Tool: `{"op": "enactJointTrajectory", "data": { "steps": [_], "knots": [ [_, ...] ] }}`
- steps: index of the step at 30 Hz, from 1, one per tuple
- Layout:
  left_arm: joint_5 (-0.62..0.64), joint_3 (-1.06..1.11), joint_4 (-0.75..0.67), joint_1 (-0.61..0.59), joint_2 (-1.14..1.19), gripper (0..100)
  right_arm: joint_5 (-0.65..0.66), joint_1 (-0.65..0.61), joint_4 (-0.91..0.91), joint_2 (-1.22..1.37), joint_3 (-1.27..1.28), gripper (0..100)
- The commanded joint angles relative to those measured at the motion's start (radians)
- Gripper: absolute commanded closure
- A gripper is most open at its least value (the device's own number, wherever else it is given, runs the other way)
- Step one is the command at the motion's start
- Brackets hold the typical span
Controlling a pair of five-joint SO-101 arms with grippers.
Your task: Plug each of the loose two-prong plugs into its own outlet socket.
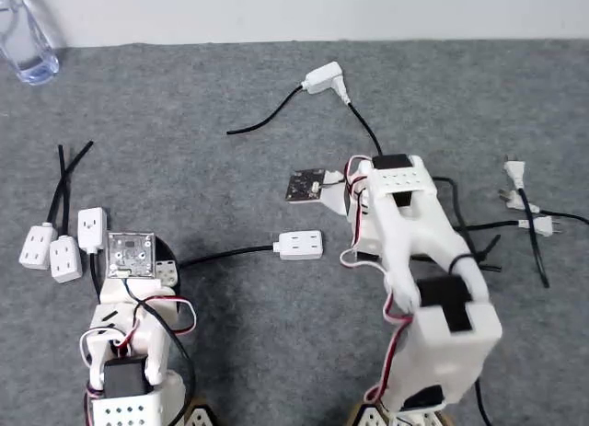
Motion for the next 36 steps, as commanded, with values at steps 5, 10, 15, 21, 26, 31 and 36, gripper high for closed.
{"op": "enactJointTrajectory", "data": {
  "steps": [5,10,15,21,26,31,36],
  "knots": [
    [0.258,-0.007,-0.129,0.055,-0.017,93,0.002,-0.045,0.226,-0.309,-0.026,99.0],
    [0.512,-0.008,-0.152,0.239,-0.017,92,-0.071,-0.140,0.323,-0.453,-0.026,99.0],
    [0.781,-0.008,-0.252,0.428,-0.017,92,-0.170,-0.259,0.360,-0.538,-0.026,99.0],
    [0.825,-0.008,-0.281,0.620,-0.017,92,-0.269,-0.338,0.361,-0.579,-0.026,99.0],
    [0.825,-0.008,-0.281,0.644,-0.017,92,-0.305,-0.374,0.361,-0.582,-0.026,99.0],
    [0.827,-0.008,-0.278,0.646,-0.014,92,-0.342,-0.415,0.361,-0.582,-0.075,99.0],
    [0.827,-0.008,-0.276,0.646,-0.012,92,-0.373,-0.464,0.389,-0.578,-0.129,99.0]
  ]
}}
